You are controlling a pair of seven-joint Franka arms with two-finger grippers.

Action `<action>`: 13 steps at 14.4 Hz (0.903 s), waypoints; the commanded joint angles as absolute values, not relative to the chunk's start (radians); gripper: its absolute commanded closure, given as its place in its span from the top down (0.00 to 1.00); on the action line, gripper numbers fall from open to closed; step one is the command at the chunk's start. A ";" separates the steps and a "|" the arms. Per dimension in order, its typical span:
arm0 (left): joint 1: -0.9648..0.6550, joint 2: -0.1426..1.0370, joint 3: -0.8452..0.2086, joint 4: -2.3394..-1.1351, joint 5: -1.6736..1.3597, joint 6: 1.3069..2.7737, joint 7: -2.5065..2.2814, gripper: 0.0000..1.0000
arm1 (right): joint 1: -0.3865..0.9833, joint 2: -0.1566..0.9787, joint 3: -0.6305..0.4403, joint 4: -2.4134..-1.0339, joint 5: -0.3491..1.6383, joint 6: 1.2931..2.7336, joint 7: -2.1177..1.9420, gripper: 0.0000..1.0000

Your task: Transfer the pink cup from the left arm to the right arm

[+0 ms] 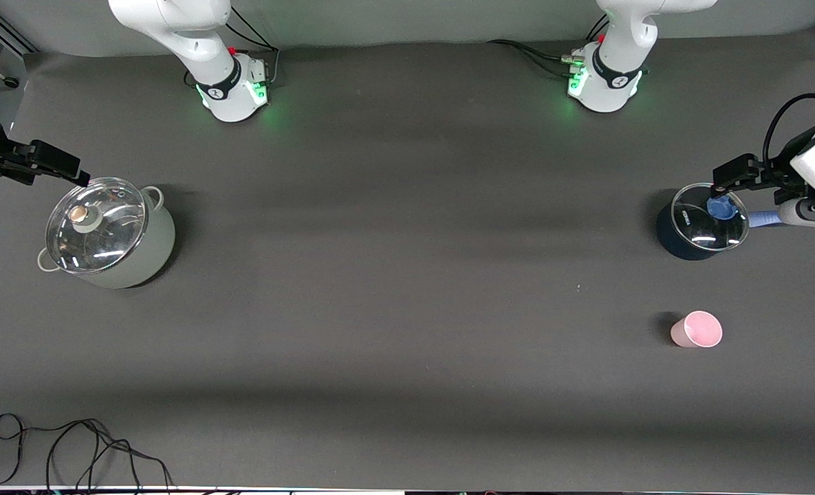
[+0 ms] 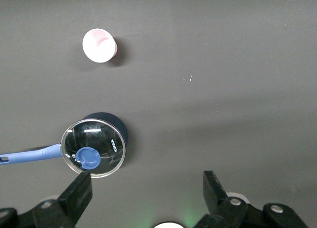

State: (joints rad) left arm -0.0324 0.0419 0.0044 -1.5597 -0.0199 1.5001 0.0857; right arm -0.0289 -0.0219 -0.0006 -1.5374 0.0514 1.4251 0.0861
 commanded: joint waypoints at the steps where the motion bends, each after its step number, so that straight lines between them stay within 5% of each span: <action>1: -0.038 0.041 0.012 -1.551 -0.017 1.485 0.100 1.00 | -0.018 -0.006 -0.005 -1.506 0.034 1.397 0.072 1.00; 13: -0.019 0.054 0.012 -1.542 -0.020 1.505 0.104 1.00 | -0.020 0.023 -0.005 -1.473 0.037 1.393 0.087 1.00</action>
